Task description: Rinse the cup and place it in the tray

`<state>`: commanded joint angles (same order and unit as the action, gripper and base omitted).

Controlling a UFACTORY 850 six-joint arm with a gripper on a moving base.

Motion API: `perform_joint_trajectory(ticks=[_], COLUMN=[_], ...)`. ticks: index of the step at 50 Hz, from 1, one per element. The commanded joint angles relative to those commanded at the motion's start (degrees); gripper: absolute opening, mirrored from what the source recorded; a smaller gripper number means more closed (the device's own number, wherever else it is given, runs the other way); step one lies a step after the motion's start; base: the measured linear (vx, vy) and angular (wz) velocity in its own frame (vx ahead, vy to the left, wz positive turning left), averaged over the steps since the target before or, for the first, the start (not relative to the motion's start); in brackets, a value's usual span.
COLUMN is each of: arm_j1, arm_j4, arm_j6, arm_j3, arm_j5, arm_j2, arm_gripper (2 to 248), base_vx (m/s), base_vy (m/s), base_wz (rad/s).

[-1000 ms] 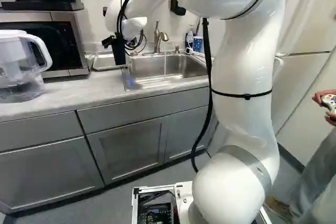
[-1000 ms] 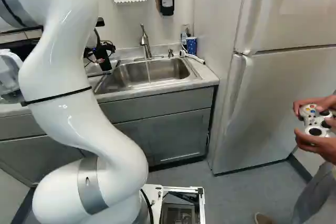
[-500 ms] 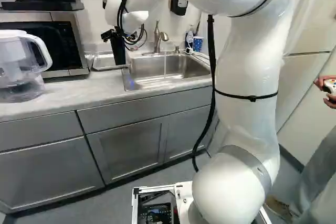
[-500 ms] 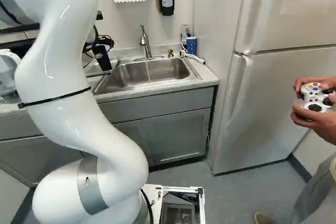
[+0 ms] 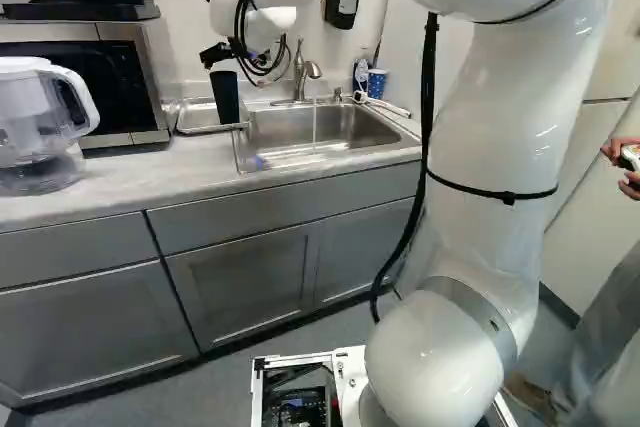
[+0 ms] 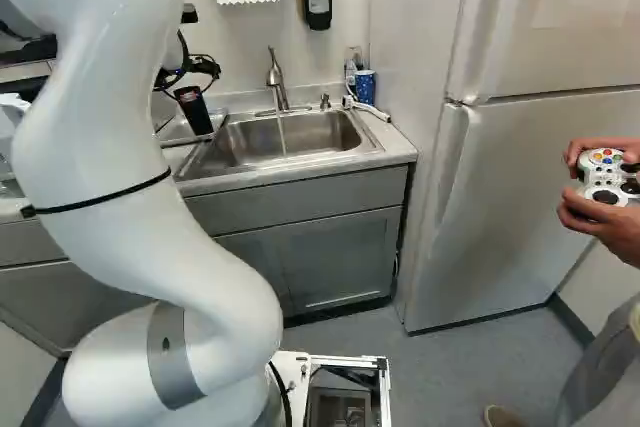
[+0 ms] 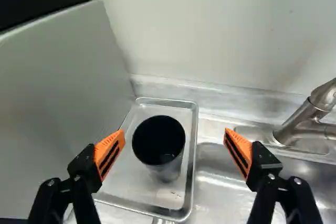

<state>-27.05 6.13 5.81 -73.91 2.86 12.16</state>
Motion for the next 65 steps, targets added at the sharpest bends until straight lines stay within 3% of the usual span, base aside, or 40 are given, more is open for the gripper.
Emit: perform_joint_trajectory(ticks=[26,65], arm_j1=[3.57,9.88], arm_j4=[-5.22,-5.22], arm_j6=[0.00,0.00], arm_j3=[2.31,2.79], arm_j5=[-0.98,-0.98], arm_j2=[-5.03,-6.63], arm_gripper=[247,247], base_vx=[0.000,0.000], base_vy=[0.000,0.000], base_wz=[0.000,0.000])
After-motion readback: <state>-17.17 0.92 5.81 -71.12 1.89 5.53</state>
